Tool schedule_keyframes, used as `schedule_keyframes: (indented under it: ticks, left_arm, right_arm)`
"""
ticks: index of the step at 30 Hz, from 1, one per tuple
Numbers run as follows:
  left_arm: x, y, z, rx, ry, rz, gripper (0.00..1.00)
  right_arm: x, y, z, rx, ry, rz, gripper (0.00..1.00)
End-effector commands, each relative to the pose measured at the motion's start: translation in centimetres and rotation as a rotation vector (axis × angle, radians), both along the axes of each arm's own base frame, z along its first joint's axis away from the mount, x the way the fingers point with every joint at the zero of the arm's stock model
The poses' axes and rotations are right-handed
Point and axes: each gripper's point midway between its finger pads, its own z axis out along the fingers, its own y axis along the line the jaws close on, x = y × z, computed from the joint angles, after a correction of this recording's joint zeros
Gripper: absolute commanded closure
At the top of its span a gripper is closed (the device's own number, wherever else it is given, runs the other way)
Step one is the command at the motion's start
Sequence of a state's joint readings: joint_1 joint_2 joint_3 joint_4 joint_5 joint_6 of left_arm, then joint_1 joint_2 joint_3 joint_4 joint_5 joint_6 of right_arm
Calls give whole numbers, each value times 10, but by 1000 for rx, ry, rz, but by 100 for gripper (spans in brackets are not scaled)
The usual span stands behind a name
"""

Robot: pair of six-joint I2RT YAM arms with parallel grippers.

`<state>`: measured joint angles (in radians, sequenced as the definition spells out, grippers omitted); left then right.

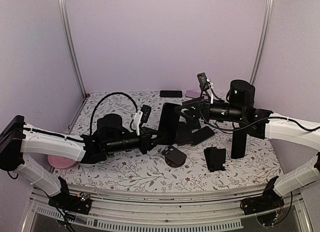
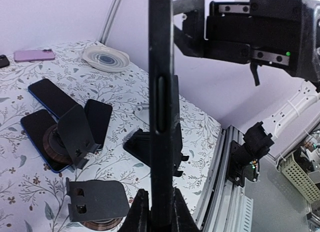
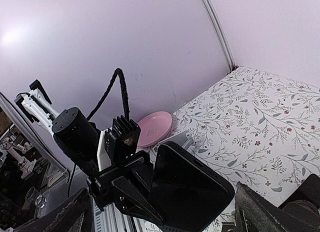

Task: Place the phone on the phone stand
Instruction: Pass from the right arm to the left, then pass from the left arm to the right

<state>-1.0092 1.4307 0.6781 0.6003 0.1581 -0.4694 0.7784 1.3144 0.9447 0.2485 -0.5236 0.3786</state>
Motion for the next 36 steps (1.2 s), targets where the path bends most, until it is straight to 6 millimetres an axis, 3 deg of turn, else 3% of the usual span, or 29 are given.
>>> schedule_keyframes:
  ticks: [1, 6, 13, 17, 27, 36]
  left_arm:
    - [15, 2, 33, -22, -74, 86, 100]
    - [13, 0, 35, -31, -70, 71, 100]
    - [6, -5, 23, -5, -67, 52, 100]
    - [4, -12, 16, 21, -81, 81, 100]
    - [10, -43, 4, 67, -75, 157, 100]
    - [15, -65, -3, 101, -55, 162, 100]
  right_arm:
    - [15, -14, 26, 67, -25, -142, 1]
    - [24, -23, 29, 103, 54, -228, 1]
    - [27, -45, -3, 145, 225, -348, 1]
    - [24, -59, -9, 153, 265, -400, 1]
    - [22, -65, -7, 41, 226, -416, 1]
    - [20, -48, -15, 11, 232, -335, 1]
